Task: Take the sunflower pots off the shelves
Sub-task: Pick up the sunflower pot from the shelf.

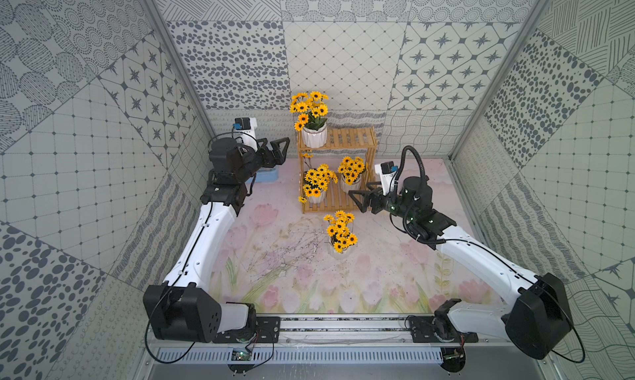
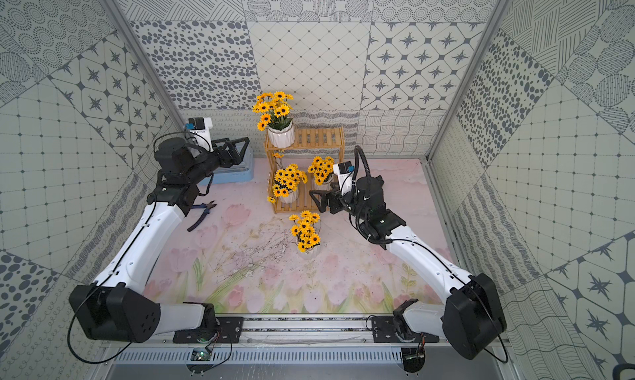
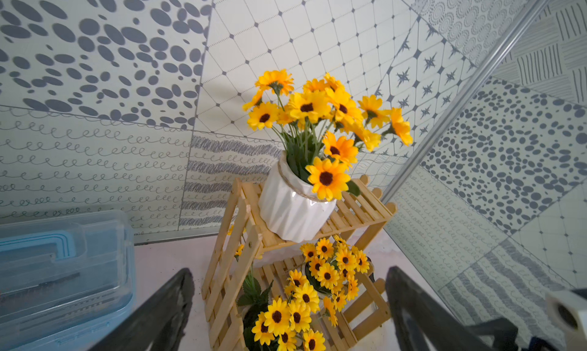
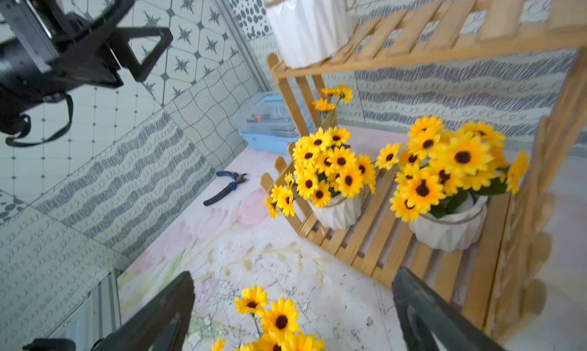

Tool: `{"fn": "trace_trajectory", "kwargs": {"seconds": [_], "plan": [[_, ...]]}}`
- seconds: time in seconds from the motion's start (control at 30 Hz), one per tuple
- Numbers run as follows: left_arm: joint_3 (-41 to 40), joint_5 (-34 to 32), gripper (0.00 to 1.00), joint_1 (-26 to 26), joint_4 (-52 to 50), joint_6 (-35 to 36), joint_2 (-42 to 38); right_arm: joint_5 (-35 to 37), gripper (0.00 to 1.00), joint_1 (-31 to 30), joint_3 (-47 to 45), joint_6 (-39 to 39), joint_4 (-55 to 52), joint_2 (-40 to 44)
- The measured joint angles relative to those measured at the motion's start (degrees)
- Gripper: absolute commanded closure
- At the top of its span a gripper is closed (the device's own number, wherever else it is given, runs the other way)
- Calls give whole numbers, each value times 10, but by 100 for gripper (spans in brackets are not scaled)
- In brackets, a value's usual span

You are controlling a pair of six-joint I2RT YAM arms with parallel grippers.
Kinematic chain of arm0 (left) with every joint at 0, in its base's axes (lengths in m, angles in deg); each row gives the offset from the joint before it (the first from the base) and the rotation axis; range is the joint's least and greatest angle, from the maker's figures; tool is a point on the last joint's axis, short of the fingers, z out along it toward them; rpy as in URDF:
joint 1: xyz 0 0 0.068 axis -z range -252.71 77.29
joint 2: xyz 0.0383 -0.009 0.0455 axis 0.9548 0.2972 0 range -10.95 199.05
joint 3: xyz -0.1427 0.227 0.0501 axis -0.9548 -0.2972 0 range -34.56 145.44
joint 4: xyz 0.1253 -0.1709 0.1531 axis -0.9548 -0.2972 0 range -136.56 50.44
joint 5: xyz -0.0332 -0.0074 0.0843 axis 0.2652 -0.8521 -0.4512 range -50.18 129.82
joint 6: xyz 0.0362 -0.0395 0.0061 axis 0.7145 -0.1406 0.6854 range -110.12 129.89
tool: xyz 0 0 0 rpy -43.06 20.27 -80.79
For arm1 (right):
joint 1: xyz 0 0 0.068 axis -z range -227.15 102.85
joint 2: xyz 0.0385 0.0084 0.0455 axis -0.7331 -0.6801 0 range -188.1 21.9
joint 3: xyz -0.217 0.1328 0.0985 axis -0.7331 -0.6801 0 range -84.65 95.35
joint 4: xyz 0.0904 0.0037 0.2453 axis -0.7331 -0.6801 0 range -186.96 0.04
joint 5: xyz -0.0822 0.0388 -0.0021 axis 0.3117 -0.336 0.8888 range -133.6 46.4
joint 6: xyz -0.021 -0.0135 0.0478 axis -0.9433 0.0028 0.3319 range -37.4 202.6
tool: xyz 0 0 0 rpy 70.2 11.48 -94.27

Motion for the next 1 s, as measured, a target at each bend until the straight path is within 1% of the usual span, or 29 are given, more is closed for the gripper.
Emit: {"fn": "trace_trajectory", "kwargs": {"seconds": [0.23,0.33,0.67,0.8,1.0], "plan": [[22,-2,4,46,-49,70,38,-14,2,82,31,55,-10,-41],[30,-11,4,66,-62,96,59,-14,2,103,31,70,-20,-53],[57,-82,3,125,-76,169,122,-33,2,117,31,79,-16,-55],[59,-111,3,137,-67,186,141,-42,2,126,25,79,-7,-55],[67,-134,3,143,-39,200,163,-54,2,136,22,80,1,-55]]}}
